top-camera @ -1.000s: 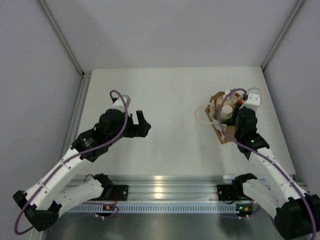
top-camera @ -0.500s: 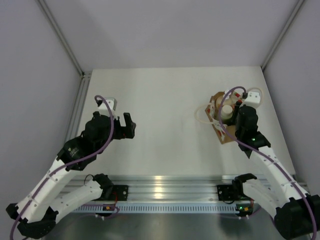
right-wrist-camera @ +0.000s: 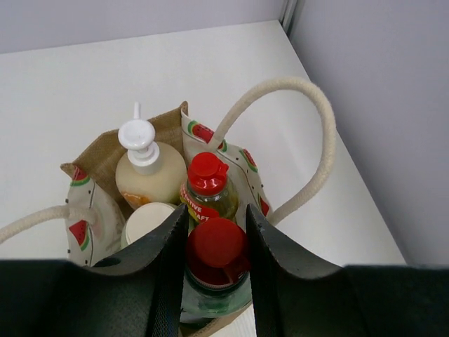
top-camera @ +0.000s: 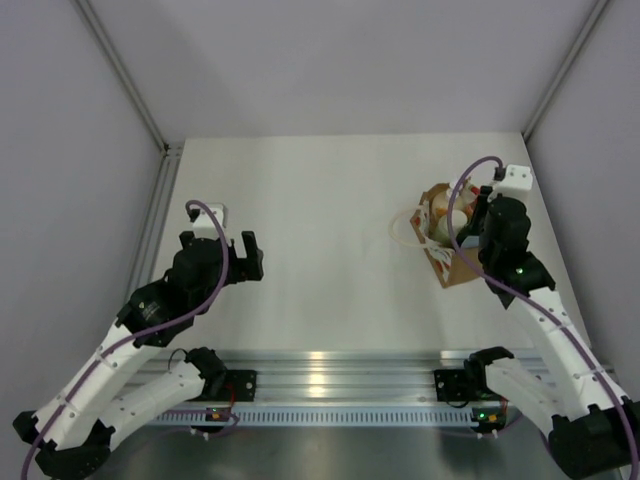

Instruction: Take the personal care products out of the canvas bag

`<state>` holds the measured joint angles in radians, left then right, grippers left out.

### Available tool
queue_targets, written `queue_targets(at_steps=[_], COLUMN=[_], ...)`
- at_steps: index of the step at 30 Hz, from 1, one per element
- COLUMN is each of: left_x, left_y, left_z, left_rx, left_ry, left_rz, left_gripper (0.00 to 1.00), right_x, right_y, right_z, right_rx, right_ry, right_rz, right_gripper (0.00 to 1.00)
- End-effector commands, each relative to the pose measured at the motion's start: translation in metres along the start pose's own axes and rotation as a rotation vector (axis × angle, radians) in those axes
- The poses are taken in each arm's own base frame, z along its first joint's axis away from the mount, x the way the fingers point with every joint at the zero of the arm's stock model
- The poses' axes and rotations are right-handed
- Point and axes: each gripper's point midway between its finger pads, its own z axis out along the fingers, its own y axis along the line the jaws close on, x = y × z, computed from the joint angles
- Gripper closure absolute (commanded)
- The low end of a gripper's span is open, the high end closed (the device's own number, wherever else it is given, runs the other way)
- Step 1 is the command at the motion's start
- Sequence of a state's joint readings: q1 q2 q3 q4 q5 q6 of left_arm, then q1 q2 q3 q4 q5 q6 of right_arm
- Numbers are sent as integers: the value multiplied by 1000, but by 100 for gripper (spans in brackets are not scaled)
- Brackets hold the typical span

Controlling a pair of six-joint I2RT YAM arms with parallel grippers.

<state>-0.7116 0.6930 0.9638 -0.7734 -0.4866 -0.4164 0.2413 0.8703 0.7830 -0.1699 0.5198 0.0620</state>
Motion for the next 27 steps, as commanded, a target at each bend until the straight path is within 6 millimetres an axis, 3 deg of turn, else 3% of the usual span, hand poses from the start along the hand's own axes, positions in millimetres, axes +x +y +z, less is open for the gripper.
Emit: queue_targets(at_steps=[1, 9, 20, 27], left_x=[-2, -2, -1, -1], left_y=[0, 0, 7, 7], left_z=[1, 2, 5, 5], left_rx=[-5, -8, -49, -50], left_ry=[-14, -15, -19, -19], left_rz=[-15, -16, -6, -8], left_gripper=[2, 2, 2, 2], right_x=[-95, -135, -191, -208], right_y=[-14, -10, 9, 31], right_z=[-22, -39, -57, -59], right_rx=[15, -49, -189, -304], right_ry=[-224, -244, -293, -309], right_rz=[86, 47, 52, 54], right_gripper=[100, 100, 100, 100])
